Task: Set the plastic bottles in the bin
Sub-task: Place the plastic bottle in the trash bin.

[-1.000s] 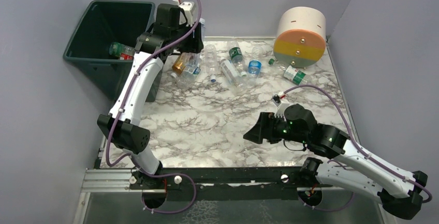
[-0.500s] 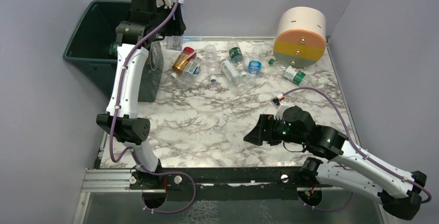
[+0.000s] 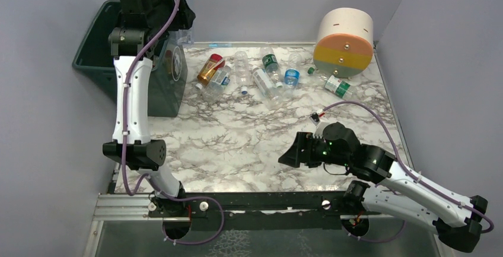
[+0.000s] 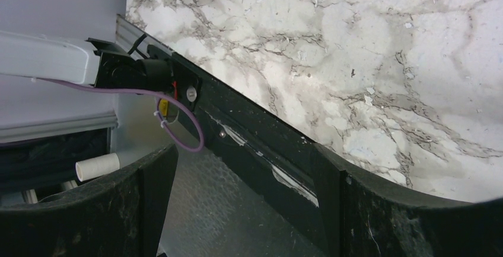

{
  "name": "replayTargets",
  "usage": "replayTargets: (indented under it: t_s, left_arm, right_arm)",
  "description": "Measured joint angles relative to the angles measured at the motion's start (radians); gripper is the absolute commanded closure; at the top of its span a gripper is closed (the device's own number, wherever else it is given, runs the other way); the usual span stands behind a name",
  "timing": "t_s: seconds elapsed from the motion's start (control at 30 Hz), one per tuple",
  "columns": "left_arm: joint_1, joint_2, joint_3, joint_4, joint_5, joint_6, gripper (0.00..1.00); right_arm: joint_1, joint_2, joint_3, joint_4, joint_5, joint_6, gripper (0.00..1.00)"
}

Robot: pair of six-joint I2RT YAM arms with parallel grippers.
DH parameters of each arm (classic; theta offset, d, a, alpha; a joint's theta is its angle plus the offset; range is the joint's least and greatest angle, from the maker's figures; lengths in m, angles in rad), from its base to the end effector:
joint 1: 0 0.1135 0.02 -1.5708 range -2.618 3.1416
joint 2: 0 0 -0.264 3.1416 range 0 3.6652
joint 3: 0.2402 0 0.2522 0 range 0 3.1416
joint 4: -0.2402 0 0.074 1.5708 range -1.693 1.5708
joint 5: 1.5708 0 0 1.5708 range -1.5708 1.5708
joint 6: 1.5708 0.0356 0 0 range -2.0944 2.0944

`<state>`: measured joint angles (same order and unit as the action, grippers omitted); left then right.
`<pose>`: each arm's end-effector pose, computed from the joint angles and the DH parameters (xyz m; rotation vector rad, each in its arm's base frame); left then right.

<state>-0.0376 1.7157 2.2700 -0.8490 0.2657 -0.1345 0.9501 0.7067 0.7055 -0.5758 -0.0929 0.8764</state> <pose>0.3379 -0.0221 0.5232 0.0941 1.8685 -0.3665 0.0880 0.1288 0.2849 -0.1476 2.3763 1.0892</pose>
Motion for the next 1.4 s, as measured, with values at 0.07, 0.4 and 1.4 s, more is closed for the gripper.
replayTargets:
  t_s: [0.07, 0.4, 1.4]
  left_arm:
    - [0.005, -0.031, -0.005, 0.031, 0.000, -0.004, 0.40]
    - [0.053, -0.159, -0.077, 0.186, -0.048, -0.007, 0.40]
    - [0.122, -0.274, -0.506, 0.338, -0.607, 0.023, 0.37]
  right_arm:
    - [0.000, 0.000, -0.001, 0.000, -0.002, 0.004, 0.15]
    - [0.000, 0.004, -0.013, 0.018, -0.008, 0.007, 0.15]
    - [0.000, 0.042, -0.113, 0.116, -0.056, 0.025, 0.15]
